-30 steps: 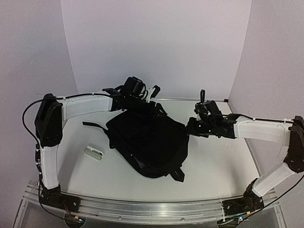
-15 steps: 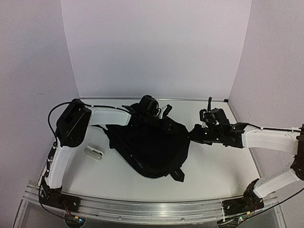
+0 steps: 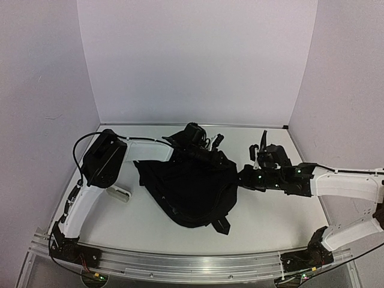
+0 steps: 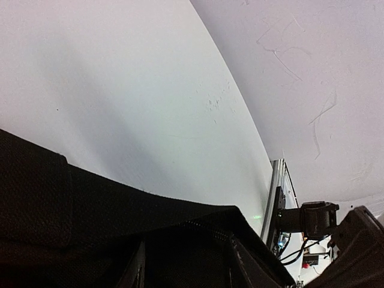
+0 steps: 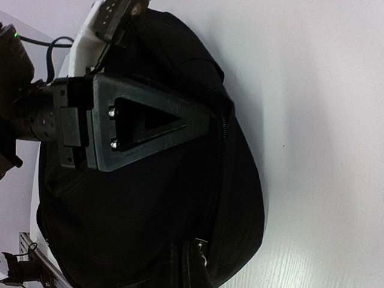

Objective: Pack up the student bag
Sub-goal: Zip the student bag at the center of the board.

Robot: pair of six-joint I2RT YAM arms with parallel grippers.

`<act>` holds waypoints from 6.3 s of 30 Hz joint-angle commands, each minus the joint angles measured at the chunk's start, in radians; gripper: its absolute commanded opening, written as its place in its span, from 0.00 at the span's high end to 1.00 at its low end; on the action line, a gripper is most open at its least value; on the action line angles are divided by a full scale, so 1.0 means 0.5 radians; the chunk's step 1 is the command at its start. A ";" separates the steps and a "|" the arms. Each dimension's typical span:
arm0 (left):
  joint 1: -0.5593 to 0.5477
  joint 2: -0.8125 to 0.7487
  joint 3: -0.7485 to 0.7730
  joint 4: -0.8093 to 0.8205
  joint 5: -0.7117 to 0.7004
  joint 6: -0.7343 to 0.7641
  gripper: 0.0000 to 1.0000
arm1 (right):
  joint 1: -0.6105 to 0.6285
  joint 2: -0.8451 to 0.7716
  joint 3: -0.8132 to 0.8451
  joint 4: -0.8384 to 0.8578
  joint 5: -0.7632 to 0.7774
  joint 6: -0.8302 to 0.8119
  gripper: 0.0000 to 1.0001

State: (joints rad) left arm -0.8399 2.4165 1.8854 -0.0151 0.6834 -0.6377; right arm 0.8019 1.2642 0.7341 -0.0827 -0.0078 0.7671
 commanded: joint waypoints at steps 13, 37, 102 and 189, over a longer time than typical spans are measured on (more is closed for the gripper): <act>-0.002 0.084 0.079 0.107 -0.068 -0.007 0.55 | 0.684 0.389 0.348 -0.003 0.295 0.359 1.00; 0.074 -0.935 -0.904 0.083 -0.185 0.375 0.32 | 0.703 0.227 0.387 -0.269 0.824 0.640 0.85; -0.303 -1.095 -1.204 0.206 0.088 0.199 1.00 | 0.159 0.420 0.161 0.010 0.354 0.490 0.93; -0.437 -1.690 -1.204 -0.567 -0.180 0.489 1.00 | -0.327 0.207 0.032 0.205 -0.023 0.722 1.00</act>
State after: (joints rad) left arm -1.0397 1.7156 1.3016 -0.2139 0.5119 -0.4144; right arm 0.7282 1.3167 0.7186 0.0254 -0.2226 1.1675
